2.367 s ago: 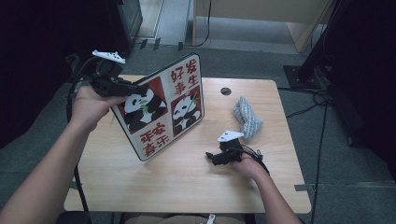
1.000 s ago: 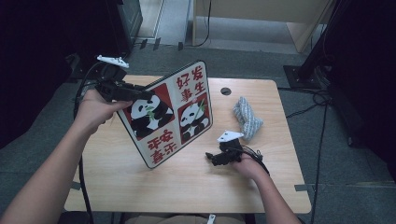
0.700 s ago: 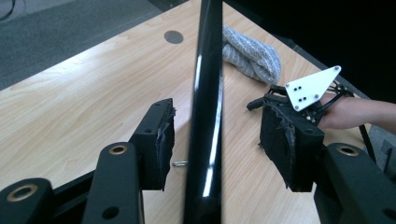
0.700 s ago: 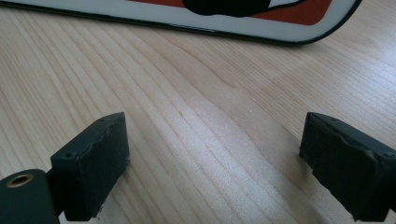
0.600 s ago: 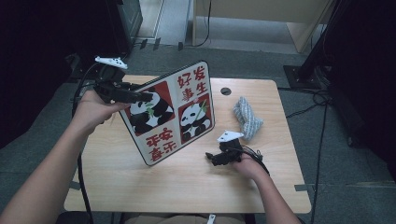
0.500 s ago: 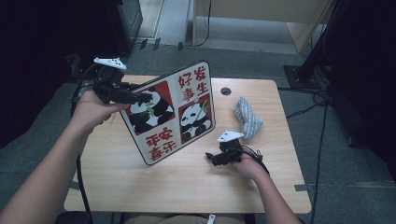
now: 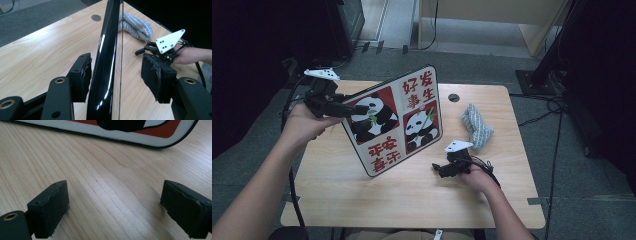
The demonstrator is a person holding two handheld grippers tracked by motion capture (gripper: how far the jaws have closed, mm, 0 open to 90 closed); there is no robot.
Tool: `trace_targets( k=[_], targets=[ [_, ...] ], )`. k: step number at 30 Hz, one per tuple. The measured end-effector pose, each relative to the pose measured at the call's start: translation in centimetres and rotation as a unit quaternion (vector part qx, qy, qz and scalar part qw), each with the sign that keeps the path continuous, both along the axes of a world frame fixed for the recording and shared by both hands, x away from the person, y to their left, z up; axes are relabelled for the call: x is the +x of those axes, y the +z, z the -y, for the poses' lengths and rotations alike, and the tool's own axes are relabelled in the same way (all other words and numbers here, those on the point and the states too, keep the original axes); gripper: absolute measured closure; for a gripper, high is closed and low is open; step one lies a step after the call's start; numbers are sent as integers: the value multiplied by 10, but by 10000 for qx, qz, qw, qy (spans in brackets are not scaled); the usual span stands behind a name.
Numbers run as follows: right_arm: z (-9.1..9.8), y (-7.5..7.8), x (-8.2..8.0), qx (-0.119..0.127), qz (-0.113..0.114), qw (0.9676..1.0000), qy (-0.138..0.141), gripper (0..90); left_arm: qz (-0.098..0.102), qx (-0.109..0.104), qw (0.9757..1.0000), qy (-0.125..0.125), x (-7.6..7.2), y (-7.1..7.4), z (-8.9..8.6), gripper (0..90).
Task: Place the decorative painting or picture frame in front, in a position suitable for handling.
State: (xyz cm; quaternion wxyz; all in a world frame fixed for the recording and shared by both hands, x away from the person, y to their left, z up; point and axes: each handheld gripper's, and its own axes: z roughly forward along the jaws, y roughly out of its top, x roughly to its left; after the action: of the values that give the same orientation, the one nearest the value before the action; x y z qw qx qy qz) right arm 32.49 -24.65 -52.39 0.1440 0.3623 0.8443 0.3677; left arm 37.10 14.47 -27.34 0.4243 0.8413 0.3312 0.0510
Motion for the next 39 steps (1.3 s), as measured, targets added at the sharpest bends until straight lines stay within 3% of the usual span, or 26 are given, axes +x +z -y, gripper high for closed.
trace_targets(
  k=[12,17,20,26,33,39],
  targets=[
    [0,0,1,-9,4,10000,58,66,38,-80,9998,184,-20,-12,-21,422],
    [0,0,1,-6,7,10000,59,65,75,-234,9994,252,-31,-22,-30,421],
    [0,0,1,-9,11,10000,60,65,116,-503,9982,305,-39,-31,-35,425],
    [0,0,0,-11,-2,10000,52,65,42,-482,9982,350,-50,-48,-37,432],
    [0,0,0,-16,-6,10000,25,63,26,-238,9988,438,-58,-66,-36,432],
    [1,0,-1,-20,-7,10000,-19,60,-26,-407,9984,388,-62,-84,-36,433]
  ],
)
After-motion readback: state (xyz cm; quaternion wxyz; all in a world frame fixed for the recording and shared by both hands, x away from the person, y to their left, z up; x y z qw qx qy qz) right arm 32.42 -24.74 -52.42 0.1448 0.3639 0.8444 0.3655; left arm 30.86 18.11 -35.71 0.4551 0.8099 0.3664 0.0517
